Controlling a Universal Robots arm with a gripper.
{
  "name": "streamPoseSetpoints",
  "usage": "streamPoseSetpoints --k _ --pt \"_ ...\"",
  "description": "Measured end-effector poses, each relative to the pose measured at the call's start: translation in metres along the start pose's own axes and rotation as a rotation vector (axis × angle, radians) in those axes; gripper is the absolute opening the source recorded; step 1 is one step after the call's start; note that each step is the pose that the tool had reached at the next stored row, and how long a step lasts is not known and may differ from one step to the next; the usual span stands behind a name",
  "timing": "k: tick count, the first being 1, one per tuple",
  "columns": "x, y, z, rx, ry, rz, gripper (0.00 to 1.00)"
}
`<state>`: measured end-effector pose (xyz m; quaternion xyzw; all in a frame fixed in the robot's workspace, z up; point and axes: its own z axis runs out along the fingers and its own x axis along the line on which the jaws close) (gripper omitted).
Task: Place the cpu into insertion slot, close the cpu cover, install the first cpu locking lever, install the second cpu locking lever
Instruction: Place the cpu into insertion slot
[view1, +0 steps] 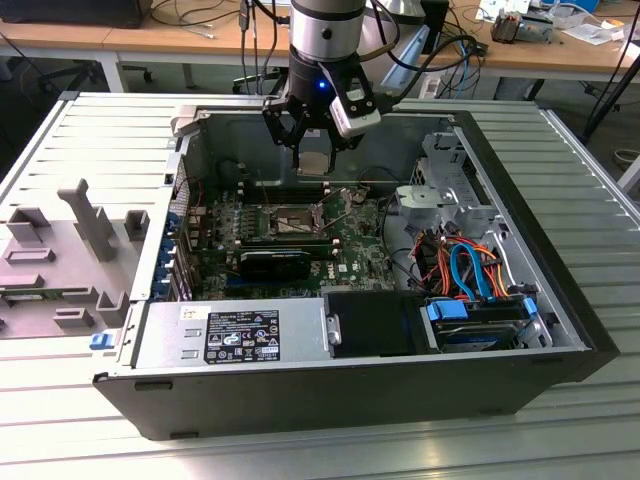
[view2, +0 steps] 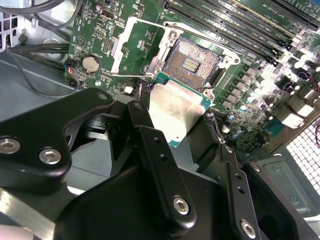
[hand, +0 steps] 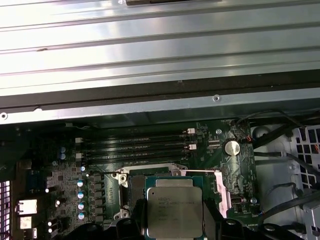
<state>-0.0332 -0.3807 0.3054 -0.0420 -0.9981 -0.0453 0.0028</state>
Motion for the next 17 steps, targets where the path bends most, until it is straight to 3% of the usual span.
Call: streamPoseSetpoints --k 17 --pt "0.0000 -0.0001 0.0000 -0.0001 -0.0010 0.011 0.54"
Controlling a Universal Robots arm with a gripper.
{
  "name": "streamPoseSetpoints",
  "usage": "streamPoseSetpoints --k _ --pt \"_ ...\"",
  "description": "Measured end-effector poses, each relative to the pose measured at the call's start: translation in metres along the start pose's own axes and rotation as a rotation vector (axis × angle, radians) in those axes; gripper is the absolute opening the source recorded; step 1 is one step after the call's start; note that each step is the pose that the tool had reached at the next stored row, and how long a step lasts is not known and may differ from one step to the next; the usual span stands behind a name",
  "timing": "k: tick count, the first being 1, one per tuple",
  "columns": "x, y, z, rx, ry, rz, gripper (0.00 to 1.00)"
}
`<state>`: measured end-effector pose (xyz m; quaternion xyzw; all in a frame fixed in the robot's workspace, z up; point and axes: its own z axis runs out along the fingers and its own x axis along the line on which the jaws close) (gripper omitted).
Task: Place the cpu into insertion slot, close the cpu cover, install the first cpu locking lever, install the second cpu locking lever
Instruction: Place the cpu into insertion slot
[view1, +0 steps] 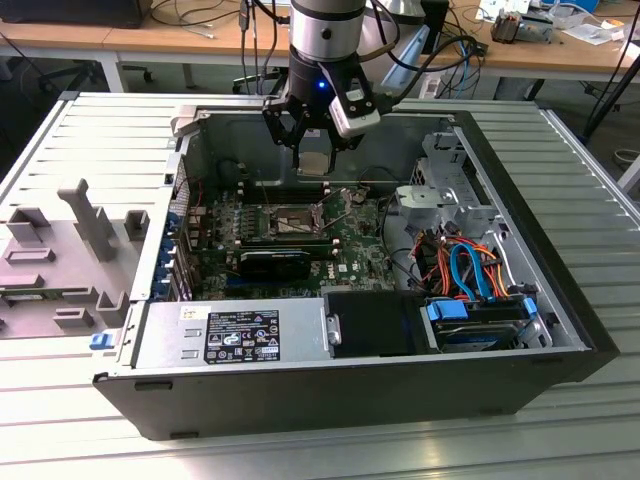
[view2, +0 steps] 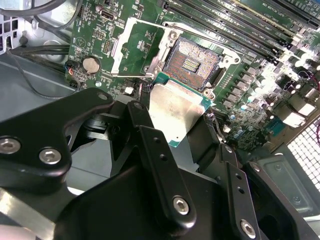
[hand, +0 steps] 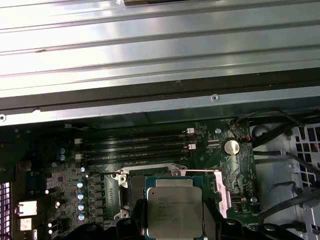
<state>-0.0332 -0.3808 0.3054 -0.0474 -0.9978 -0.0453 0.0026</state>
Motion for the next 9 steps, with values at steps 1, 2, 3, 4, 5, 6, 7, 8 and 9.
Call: streamPoseSetpoints --k 1,2,3,4,5,6,7,8,9 --pt "0.0000 0.0000 0.0000 -0.0001 -0.0001 0.001 0.54" --pt "0.0000 0.0000 0.0000 -0.0001 -0.0001 0.001 0.54" --pt "0.0000 0.0000 0.0000 0.0000 -0.0002 0.002 0.54" --pt "0.0000 0.0000 0.0000 -0.0001 -0.0002 0.002 0.54" --pt "0.0000 0.0000 0.0000 -0.0001 -0.0002 0.003 0.54" --pt "0.0000 0.0000 0.0000 0.0000 -0.0003 0.003 0.54" --pt "0.0000 0.0000 0.0000 -0.0001 -0.0004 0.004 0.54" --pt "0.0000 0.0000 0.0000 -0.0001 -0.0004 0.005 0.54" --pt "0.0000 0.0000 0.0001 -0.0001 -0.0005 0.005 0.54"
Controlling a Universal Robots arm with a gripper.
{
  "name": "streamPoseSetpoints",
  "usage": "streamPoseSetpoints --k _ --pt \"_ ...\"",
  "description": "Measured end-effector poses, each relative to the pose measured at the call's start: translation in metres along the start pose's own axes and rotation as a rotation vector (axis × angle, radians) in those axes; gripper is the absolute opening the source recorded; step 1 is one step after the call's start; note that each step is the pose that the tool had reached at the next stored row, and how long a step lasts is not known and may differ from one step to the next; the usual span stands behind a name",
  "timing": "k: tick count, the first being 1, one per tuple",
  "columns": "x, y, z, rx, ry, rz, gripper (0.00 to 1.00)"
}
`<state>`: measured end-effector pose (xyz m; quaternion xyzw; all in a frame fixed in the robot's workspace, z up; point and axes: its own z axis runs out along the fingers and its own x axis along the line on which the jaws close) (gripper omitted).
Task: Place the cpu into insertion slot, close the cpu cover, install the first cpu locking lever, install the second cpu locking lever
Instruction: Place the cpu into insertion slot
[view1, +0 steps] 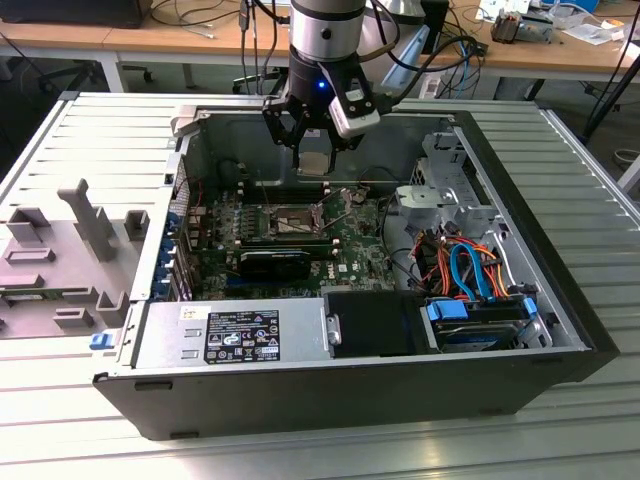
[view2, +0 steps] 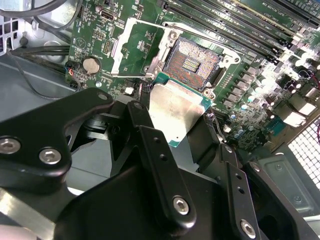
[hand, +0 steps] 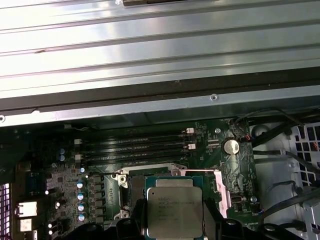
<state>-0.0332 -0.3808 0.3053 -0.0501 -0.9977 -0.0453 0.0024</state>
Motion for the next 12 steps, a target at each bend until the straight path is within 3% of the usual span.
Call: streamPoseSetpoints --k 12 --pt "0.0000 -0.0001 0.0000 -0.0001 -0.0006 0.006 0.54"
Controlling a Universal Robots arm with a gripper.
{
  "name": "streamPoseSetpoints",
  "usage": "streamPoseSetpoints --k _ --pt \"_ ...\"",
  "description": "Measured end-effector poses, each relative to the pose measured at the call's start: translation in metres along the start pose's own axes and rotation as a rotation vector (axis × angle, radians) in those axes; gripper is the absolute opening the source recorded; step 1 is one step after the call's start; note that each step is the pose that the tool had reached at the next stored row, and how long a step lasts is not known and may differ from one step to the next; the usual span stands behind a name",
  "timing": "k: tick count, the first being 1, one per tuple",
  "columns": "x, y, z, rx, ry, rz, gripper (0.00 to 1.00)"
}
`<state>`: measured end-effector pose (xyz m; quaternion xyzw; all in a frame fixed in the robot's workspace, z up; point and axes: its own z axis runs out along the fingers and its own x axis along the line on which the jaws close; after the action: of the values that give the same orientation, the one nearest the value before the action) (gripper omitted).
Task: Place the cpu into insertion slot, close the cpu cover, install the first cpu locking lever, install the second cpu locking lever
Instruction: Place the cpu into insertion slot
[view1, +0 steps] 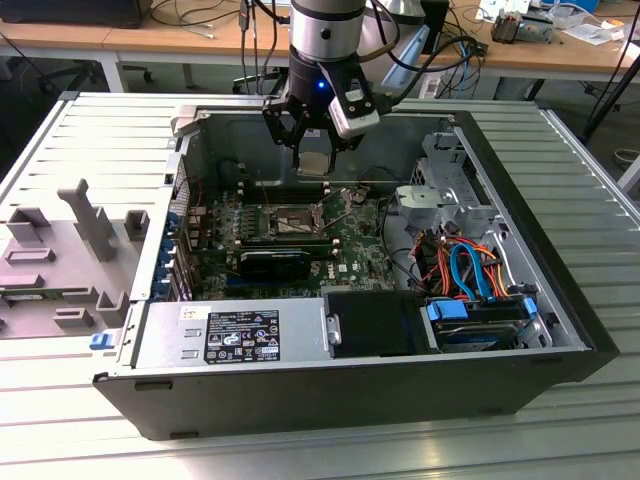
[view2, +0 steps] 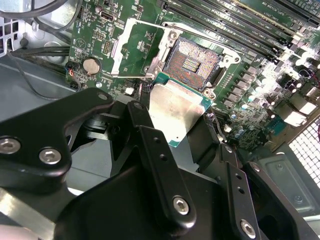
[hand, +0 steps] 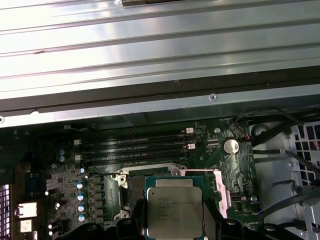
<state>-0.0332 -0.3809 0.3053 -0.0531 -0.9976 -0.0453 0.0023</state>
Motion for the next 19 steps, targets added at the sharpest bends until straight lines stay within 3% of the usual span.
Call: streamPoseSetpoints --k 19 --pt "0.0000 -0.0001 0.0001 -0.0001 -0.0016 0.018 0.54"
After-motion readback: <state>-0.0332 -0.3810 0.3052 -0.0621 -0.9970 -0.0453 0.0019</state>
